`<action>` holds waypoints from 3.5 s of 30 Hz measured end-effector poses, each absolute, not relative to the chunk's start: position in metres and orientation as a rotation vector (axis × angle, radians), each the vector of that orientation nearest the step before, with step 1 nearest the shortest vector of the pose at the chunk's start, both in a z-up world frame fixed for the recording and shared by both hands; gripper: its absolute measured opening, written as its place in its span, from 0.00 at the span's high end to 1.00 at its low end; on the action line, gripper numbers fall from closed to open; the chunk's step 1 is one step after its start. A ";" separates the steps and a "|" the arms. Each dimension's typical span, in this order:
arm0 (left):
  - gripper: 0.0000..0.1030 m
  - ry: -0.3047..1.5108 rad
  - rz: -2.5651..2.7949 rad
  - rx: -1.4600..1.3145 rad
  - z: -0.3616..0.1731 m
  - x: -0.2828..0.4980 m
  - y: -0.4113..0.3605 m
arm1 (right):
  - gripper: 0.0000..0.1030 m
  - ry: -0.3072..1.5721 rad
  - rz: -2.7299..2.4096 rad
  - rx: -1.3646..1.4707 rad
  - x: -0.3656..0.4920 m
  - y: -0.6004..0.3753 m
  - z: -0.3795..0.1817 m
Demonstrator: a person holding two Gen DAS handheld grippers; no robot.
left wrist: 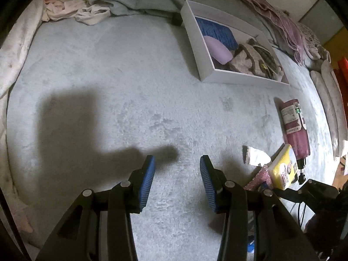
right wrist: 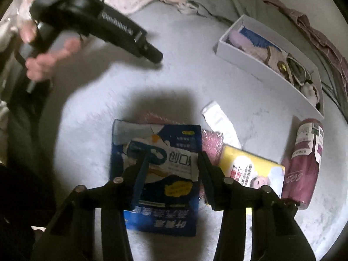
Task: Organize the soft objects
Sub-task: 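Lower the right tool to the small white packet and close on it, then carry the white packet into the tray and open the right tool, then withdraw the open right tool from the tray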
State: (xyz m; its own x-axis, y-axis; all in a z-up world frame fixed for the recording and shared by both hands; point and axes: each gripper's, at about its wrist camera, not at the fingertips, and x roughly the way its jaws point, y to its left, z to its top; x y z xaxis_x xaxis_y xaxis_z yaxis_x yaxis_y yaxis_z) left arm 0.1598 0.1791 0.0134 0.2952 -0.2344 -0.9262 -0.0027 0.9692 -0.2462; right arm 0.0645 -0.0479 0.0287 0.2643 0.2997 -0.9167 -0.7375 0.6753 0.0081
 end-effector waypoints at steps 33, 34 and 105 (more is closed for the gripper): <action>0.59 1.318 -0.475 -0.058 -0.001 0.183 0.084 | 0.90 1.011 0.476 -0.090 0.101 -0.130 0.061; 0.59 1.327 -0.486 -0.045 -0.003 0.182 0.081 | 0.90 1.005 0.470 -0.088 0.102 -0.132 0.060; 0.64 0.915 -0.177 -0.286 0.019 0.249 0.112 | 0.31 0.910 0.430 0.284 0.286 -0.086 0.059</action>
